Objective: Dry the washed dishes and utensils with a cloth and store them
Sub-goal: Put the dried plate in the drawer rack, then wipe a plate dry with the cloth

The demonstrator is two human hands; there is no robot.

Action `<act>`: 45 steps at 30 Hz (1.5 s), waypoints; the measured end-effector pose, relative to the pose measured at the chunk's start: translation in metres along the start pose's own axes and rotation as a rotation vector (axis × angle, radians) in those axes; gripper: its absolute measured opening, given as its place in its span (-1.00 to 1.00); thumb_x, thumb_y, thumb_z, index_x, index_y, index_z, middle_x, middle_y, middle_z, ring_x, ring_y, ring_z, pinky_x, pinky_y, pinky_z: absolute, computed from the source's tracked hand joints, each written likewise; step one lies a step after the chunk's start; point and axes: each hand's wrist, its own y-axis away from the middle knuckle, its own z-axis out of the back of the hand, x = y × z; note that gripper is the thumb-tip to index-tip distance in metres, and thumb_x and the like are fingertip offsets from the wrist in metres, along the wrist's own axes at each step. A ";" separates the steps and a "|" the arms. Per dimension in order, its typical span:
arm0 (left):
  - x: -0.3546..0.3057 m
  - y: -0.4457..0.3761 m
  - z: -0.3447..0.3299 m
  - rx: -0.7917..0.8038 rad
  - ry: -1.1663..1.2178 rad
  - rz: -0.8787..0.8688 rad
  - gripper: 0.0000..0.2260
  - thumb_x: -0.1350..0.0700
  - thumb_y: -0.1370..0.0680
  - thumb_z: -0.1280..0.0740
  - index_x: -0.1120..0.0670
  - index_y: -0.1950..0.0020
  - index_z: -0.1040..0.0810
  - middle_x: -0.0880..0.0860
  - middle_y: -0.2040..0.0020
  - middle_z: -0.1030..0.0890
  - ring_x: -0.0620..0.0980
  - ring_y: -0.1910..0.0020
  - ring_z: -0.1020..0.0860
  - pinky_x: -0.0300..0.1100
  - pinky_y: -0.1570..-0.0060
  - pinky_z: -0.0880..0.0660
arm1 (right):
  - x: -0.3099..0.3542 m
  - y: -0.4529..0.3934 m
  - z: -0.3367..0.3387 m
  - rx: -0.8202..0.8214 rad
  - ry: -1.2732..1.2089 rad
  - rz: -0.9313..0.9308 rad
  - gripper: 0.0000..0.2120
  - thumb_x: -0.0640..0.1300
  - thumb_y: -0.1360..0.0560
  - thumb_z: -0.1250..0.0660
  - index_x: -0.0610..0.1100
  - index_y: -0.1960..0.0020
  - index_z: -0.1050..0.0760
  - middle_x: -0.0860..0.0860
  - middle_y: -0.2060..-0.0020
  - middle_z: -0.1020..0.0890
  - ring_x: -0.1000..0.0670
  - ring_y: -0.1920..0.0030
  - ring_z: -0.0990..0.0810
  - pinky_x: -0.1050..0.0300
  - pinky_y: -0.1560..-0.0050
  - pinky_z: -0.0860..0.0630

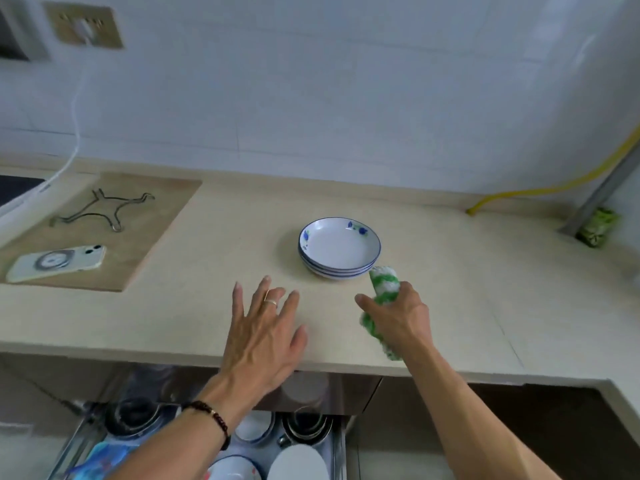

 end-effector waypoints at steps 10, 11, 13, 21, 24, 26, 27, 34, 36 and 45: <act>-0.040 -0.161 -0.049 0.057 0.266 0.530 -0.63 -0.10 -0.57 -0.28 0.09 -0.28 -0.46 0.10 -0.19 -0.50 0.13 -0.26 -0.44 -0.02 -0.08 -0.43 | -0.003 -0.192 0.014 0.128 -0.057 -0.074 -0.48 0.12 -0.50 -0.45 -0.19 -0.25 -0.38 -0.02 0.16 -0.48 -0.08 0.13 -0.51 0.11 0.19 -0.40; -0.040 -0.173 -0.053 0.073 0.324 0.604 -0.63 -0.10 -0.57 -0.28 0.08 -0.28 -0.45 0.08 -0.19 -0.47 0.11 -0.26 -0.42 -0.06 -0.01 -0.42 | -0.001 -0.205 0.011 0.159 -0.048 -0.068 -0.46 0.12 -0.50 -0.45 -0.20 -0.26 -0.38 -0.02 0.15 -0.47 -0.08 0.11 -0.51 0.09 0.17 -0.41; -0.036 -0.189 -0.062 0.100 0.398 0.694 -0.62 -0.13 -0.54 -0.33 0.07 -0.25 -0.47 0.06 -0.15 -0.45 0.08 -0.22 -0.45 -0.09 0.06 -0.40 | 0.004 -0.222 0.007 0.216 -0.015 -0.045 -0.44 0.12 -0.49 -0.47 -0.20 -0.27 -0.36 0.00 0.16 -0.44 -0.05 0.15 -0.49 0.11 0.20 -0.40; -0.031 -0.205 -0.075 0.182 0.473 0.844 -0.61 0.06 -0.39 -0.52 0.06 -0.14 -0.49 0.09 -0.14 -0.50 0.06 0.03 -0.42 -0.16 0.11 -0.34 | 0.010 -0.245 -0.011 0.367 0.175 0.065 -0.42 -0.06 -0.46 -0.51 -0.15 -0.36 -0.33 -0.07 -0.01 -0.52 -0.12 0.02 -0.57 -0.01 -0.01 -0.58; -0.031 -0.208 -0.078 0.188 0.484 0.871 -0.63 0.10 -0.38 -0.52 0.07 -0.11 -0.50 0.09 -0.14 -0.51 0.06 0.06 -0.44 -0.15 0.15 -0.35 | 0.010 -0.249 -0.011 0.388 0.172 0.074 -0.48 -0.11 -0.48 -0.49 -0.15 -0.34 -0.35 -0.04 0.02 -0.51 -0.09 0.06 -0.55 0.05 0.05 -0.57; -0.033 -0.209 -0.077 0.199 0.442 0.876 -0.63 0.10 -0.38 -0.51 0.09 -0.14 -0.50 0.09 -0.14 -0.47 0.06 0.06 -0.43 -0.14 0.14 -0.38 | 0.010 -0.249 -0.011 0.393 0.171 0.090 -0.51 -0.13 -0.48 -0.49 -0.14 -0.32 -0.37 -0.04 0.01 -0.52 -0.08 0.06 -0.54 0.07 0.07 -0.54; -0.033 -0.210 -0.077 0.200 0.425 0.876 -0.63 0.11 -0.39 -0.51 0.10 -0.15 -0.51 0.10 -0.15 -0.46 0.07 0.06 -0.43 -0.14 0.14 -0.39 | 0.010 -0.249 -0.011 0.395 0.168 0.096 -0.52 -0.14 -0.48 -0.49 -0.14 -0.32 -0.38 -0.04 0.01 -0.53 -0.08 0.06 -0.54 0.08 0.08 -0.53; -0.028 -0.209 -0.082 0.207 0.433 0.838 -0.70 0.15 -0.41 -0.48 0.13 -0.10 -0.53 0.15 -0.13 -0.49 0.07 0.05 -0.39 -0.15 0.15 -0.36 | 0.009 -0.248 -0.012 0.367 0.166 0.128 -0.52 -0.14 -0.46 -0.51 -0.14 -0.30 -0.41 -0.05 0.01 -0.56 -0.10 0.03 -0.59 -0.02 -0.04 -0.62; -0.025 -0.208 -0.081 0.200 0.456 0.830 -0.72 0.16 -0.39 -0.47 0.14 -0.06 -0.54 0.16 -0.11 -0.51 0.09 0.06 -0.42 -0.15 0.15 -0.38 | 0.009 -0.246 -0.010 0.357 0.160 0.136 -0.53 -0.13 -0.46 -0.50 -0.15 -0.30 -0.41 -0.06 0.01 -0.56 -0.10 0.03 -0.59 0.00 0.00 -0.62; -0.031 -0.208 -0.044 0.195 0.573 0.750 -0.55 -0.05 -0.15 -0.38 0.07 0.00 -0.54 0.07 0.00 -0.58 0.07 0.13 -0.58 -0.18 0.31 -0.41 | 0.021 -0.225 0.026 0.273 -0.065 0.058 -0.59 -0.20 -0.44 -0.46 -0.13 -0.25 -0.47 -0.09 0.00 -0.63 -0.11 0.06 -0.63 0.05 0.17 -0.59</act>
